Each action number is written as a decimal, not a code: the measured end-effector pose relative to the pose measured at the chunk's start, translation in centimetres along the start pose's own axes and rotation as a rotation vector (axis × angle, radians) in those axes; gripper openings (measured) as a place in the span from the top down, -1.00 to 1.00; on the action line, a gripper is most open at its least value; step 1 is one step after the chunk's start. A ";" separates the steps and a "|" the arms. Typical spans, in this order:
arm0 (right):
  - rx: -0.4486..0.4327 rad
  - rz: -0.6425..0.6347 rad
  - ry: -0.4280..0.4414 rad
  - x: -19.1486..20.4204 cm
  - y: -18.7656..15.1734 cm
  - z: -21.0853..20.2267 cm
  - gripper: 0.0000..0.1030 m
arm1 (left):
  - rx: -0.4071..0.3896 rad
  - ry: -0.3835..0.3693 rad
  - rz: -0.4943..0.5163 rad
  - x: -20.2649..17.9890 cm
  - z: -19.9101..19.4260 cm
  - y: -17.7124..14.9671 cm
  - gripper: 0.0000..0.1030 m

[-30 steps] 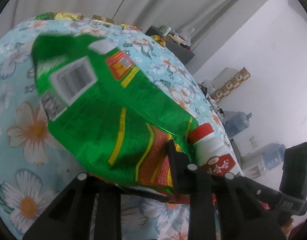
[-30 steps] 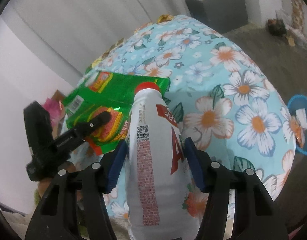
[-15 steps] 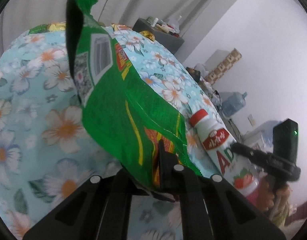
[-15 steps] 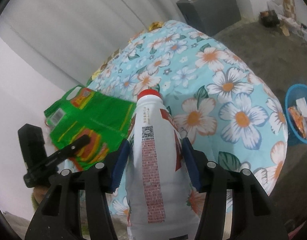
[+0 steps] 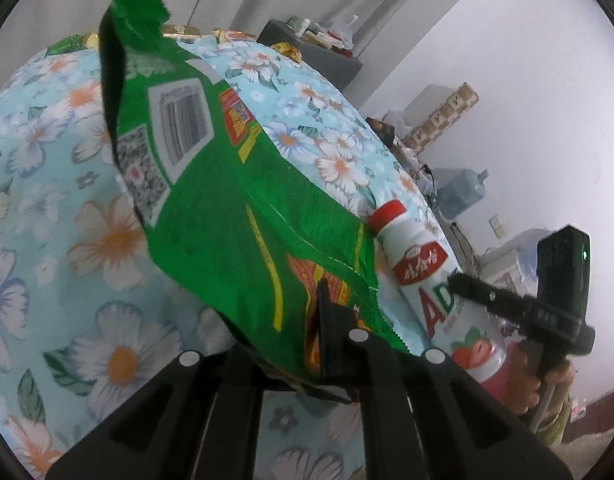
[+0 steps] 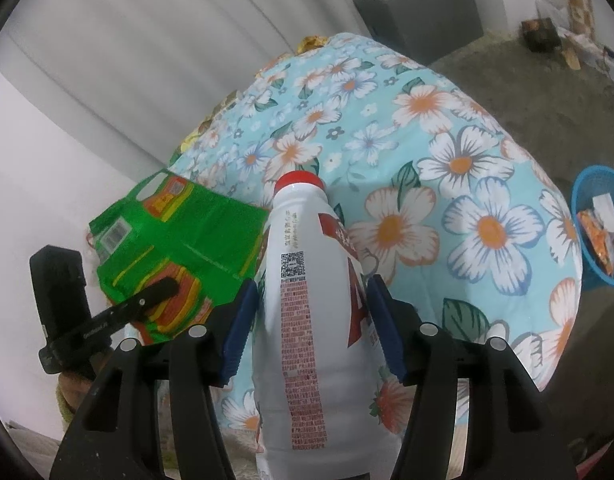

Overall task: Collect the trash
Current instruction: 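Grasp the green snack bag with the left tool while the right tool holds the bottle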

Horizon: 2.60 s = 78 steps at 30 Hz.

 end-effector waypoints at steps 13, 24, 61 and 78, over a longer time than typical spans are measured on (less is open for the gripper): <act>0.022 0.017 0.035 -0.2 -0.4 0.7 -0.13 | -0.071 0.087 -0.023 -0.5 0.8 2.4 0.85; 0.064 0.034 0.056 0.1 -0.9 2.2 -0.14 | -0.114 0.187 0.082 -1.9 0.9 2.5 0.84; 0.050 -0.050 -0.022 0.9 -0.7 2.7 -0.09 | -0.178 0.318 0.236 -3.6 0.7 2.1 0.84; -0.009 -0.060 -0.043 1.4 -0.4 0.6 -0.08 | -0.265 0.264 0.230 -4.0 -2.3 2.9 0.90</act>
Point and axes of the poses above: each gripper's, at about its wrist camera, not at the fingertips, and z roughly the way its jaws point, x to its left, y to its top, the point moved 8 cm from there along z, roughly the way its jaws point, and after that the axes turned 10 degrees about y, right-handed, at the moved point
